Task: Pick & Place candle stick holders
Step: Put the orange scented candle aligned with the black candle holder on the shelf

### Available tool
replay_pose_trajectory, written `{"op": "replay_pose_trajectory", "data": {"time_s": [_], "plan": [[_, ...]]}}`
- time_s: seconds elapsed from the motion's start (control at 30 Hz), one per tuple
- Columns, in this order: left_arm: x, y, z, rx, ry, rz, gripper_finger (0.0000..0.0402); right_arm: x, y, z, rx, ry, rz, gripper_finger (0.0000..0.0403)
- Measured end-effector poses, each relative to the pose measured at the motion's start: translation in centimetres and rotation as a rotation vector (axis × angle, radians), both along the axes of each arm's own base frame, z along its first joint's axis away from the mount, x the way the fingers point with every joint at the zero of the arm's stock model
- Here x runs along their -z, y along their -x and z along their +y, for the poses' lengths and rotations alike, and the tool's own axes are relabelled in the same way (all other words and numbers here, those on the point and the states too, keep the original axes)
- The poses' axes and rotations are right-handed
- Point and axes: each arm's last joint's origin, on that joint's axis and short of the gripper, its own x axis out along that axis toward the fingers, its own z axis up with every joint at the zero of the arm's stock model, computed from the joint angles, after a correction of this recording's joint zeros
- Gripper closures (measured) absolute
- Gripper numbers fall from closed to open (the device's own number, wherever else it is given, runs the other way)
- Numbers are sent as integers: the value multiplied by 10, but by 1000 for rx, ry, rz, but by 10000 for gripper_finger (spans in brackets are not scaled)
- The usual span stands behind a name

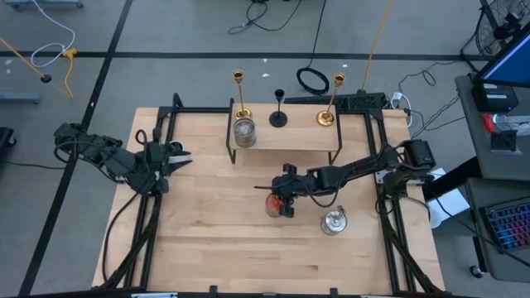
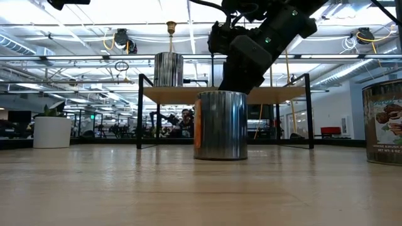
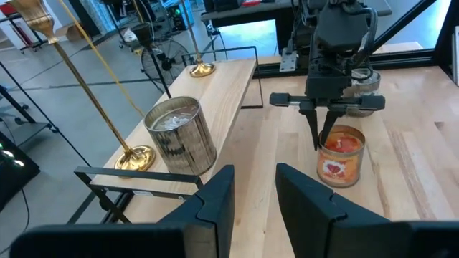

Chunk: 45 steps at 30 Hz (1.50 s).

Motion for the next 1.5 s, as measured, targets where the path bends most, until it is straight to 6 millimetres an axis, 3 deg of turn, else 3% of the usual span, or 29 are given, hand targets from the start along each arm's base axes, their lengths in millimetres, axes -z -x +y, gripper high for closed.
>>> {"op": "replay_pose_trajectory", "data": {"time_s": [0.13, 0.4, 0.63, 0.83, 1.0, 1.17, 1.5], "plan": [[0, 0, 0, -1, 4, 0, 293, -9, 3, 3, 27, 28, -28, 397], [0, 0, 0, -1, 4, -1, 293, -51, 17, 6, 50, -14, -166, 399], [0, 0, 0, -1, 4, -1, 293, -103, 29, 3, 142, 256, -319, 399], [0, 0, 0, -1, 6, -1, 293, -149, 32, -25, 464, 500, -397, 399], [0, 0, 0, -2, 8, -2, 293, -155, 31, -53, 584, 451, -417, 399], [0, 0, 0, -2, 5, 1, 293, -144, 36, -79, 655, 387, -325, 399], [3, 1, 1, -2, -13, 31, 293, -129, 40, -105, 707, 248, -245, 399]]}}
